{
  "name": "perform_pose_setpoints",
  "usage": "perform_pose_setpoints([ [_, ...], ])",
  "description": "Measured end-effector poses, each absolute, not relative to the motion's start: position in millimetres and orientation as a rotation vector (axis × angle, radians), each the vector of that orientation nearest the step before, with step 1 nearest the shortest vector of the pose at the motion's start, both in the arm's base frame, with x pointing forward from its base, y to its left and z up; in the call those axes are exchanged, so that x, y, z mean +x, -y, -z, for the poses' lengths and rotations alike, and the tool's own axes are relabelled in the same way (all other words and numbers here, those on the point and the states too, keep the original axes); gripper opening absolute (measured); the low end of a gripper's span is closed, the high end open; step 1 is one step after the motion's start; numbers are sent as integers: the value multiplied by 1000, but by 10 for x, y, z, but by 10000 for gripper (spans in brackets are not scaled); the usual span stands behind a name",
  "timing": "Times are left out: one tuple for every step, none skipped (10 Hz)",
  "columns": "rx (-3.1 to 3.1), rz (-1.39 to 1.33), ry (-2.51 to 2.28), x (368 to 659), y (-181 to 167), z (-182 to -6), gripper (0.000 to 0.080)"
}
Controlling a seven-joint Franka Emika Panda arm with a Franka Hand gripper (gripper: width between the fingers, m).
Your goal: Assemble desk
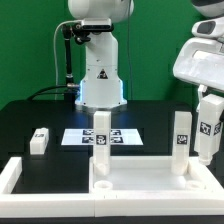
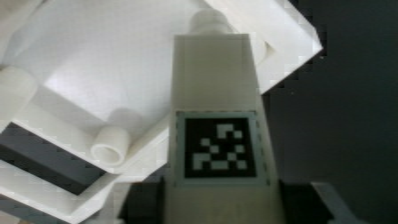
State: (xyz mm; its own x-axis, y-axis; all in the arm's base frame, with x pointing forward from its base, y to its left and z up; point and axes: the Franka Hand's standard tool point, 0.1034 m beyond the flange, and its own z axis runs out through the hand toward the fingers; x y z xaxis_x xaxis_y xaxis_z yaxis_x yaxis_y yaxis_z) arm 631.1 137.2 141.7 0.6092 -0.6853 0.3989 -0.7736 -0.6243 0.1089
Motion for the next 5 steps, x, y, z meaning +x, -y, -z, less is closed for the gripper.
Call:
perform_pose_setpoints([
  [2560,-453,1177,6257,-1392,-1351,290],
  [2542,-433,1165,6223,-1404,-1322,290],
  [2527,-420,1161,6229,-1412,-1324,290],
  [2533,-425,1161,6236,-1416,-1317,290],
  [2533,-424,1161,6233,-1416,-1313,290],
])
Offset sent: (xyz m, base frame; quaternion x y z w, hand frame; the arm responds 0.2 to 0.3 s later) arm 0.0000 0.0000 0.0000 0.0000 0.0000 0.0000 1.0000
